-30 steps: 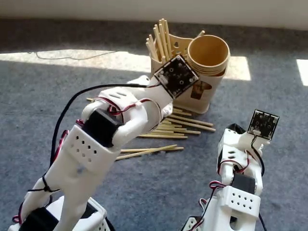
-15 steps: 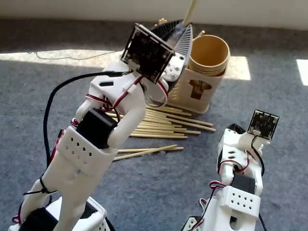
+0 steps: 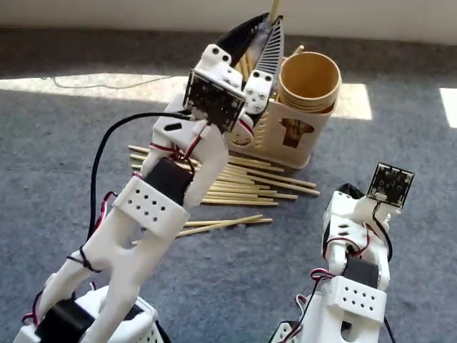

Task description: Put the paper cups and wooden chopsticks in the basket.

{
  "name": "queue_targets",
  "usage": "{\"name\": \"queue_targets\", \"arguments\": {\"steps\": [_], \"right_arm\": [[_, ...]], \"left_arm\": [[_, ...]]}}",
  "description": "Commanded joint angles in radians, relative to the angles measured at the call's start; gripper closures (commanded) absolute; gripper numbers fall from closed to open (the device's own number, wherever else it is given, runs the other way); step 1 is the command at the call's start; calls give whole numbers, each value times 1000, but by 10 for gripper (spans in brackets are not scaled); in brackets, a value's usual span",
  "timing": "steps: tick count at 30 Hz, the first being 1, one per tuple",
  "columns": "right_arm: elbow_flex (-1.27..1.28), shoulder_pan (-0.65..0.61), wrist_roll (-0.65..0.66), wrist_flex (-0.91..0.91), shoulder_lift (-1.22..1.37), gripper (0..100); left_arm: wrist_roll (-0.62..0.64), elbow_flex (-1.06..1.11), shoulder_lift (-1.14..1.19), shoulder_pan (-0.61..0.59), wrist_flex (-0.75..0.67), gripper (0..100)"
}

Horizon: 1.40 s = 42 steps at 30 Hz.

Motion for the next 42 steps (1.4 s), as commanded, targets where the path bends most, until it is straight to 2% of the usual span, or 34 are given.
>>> {"name": "queue_targets", "arguments": {"steps": [1, 4, 7, 11, 15, 19, 23, 35, 39, 42], "right_arm": [[-38, -16, -6, -28, -25, 988], [-38, -16, -6, -28, -25, 988], [-38, -16, -6, -28, -25, 988], [-38, -16, -6, -28, -25, 988], [-38, -16, -6, -28, -25, 988], [-39, -16, -6, -27, -25, 988], [-39, -16, -6, -27, -25, 988], [-44, -16, -5, -24, -25, 989], [-124, -19, 44, 81, -25, 991], [-217, -68, 52, 191, -21, 991]], "left_arm": [[6, -30, 87, -36, -21, 993], [8, -15, 110, -36, 2, 993], [8, -15, 101, -36, 103, 984], [8, -15, 71, -38, 204, 900], [5, -16, 15, -42, 304, 899], [8, -15, -102, -67, 439, 896], [3, -10, -219, -71, 632, 899], [3, 16, -392, -344, 1062, 899], [6, 142, -450, -444, 1100, 899], [9, 302, -519, -526, 1082, 899]]}}
